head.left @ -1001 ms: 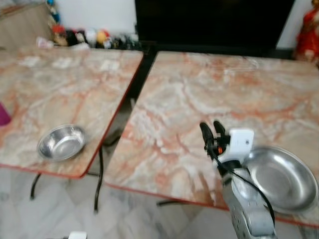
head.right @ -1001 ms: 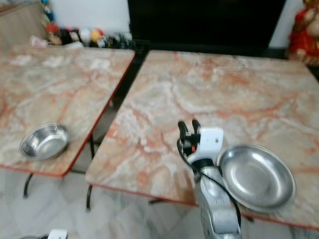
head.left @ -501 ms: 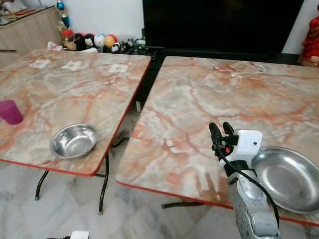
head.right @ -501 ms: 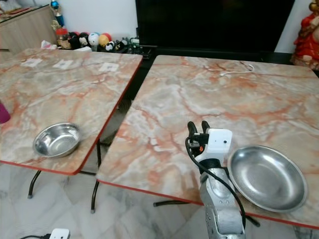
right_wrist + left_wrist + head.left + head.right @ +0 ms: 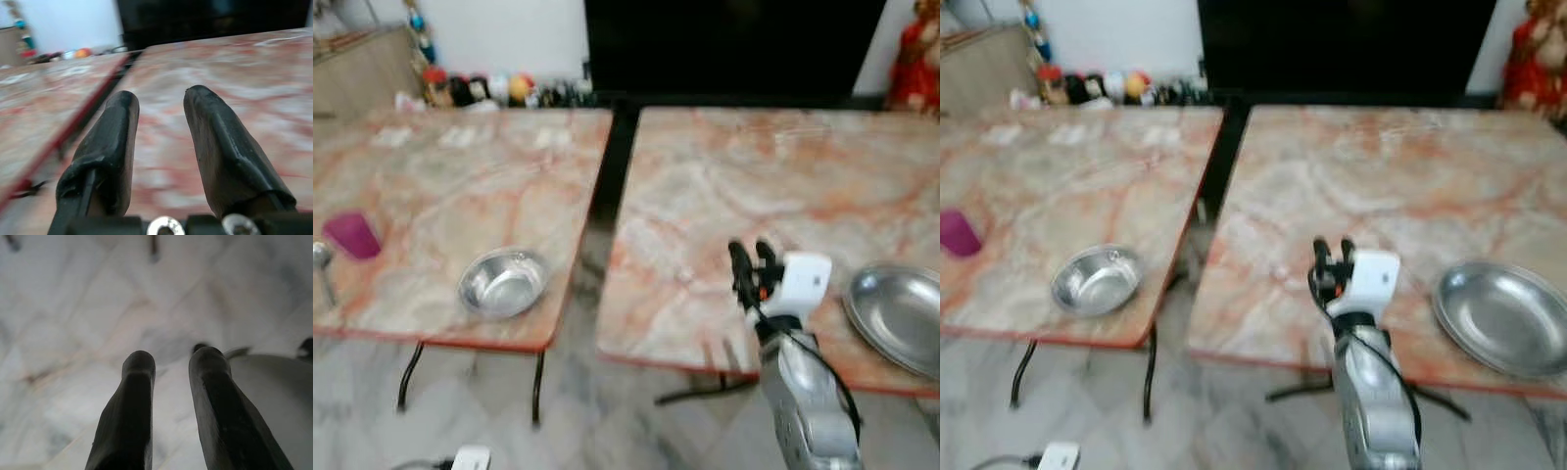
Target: Setting the table
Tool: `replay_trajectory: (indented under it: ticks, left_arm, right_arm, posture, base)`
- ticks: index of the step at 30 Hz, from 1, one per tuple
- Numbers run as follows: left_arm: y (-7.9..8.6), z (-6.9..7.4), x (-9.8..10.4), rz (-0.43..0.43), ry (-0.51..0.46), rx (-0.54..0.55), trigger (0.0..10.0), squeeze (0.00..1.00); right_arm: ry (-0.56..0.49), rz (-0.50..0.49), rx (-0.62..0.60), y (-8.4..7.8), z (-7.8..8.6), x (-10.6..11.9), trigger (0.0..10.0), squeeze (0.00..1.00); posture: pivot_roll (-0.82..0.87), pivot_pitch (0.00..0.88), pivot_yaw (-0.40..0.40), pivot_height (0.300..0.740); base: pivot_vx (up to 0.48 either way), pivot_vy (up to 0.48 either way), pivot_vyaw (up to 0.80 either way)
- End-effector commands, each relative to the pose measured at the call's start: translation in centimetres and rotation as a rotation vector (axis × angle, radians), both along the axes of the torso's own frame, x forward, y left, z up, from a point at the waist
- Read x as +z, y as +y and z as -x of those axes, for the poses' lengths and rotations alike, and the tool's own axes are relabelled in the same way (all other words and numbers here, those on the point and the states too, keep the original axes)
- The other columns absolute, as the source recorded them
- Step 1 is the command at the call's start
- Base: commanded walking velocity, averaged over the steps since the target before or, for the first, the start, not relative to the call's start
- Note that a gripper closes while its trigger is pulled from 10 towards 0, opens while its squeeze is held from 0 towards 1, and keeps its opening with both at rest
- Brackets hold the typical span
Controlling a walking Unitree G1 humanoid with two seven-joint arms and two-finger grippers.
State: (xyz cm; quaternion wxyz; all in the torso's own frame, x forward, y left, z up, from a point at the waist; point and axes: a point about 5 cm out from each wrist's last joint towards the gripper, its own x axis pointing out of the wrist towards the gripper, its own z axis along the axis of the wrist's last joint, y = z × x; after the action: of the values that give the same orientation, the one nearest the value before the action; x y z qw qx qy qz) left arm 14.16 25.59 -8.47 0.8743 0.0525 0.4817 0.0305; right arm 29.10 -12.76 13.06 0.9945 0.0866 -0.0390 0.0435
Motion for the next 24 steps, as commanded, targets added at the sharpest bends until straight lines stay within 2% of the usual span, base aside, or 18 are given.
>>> replay_trajectory:
  ticks: [1, 19, 24]
  left_arm:
    - [-0.01, -0.11, 0.02, 0.001, 0.002, 0.004, 10.0, 0.0]
    - [-0.03, -0.11, 0.02, 0.002, 0.0, 0.008, 10.0, 0.0]
    - [-0.02, -0.14, 0.03, -0.006, 0.0, -0.003, 10.0, 0.0]
  right_arm:
    - [-0.008, 0.011, -0.005, -0.31, -0.02, 0.17, 10.0, 0.0]
    - [0.002, 0.01, -0.018, -0.29, -0.32, 0.0, 10.0, 0.0]
    - [0.027, 0.011, -0.027, -0.31, -0.56, -0.39, 10.0, 0.0]
  posture:
    - [-0.09, 0.025, 0.036, 0.74]
    - [-0.09, 0.033, 0.037, 0.74]
    - [-0.08, 0.035, 0.035, 0.74]
  base:
    - [0.0, 0.48, 0.0]
    - [0.0, 0.48, 0.0]
    - [0.0, 0.0, 0.0]
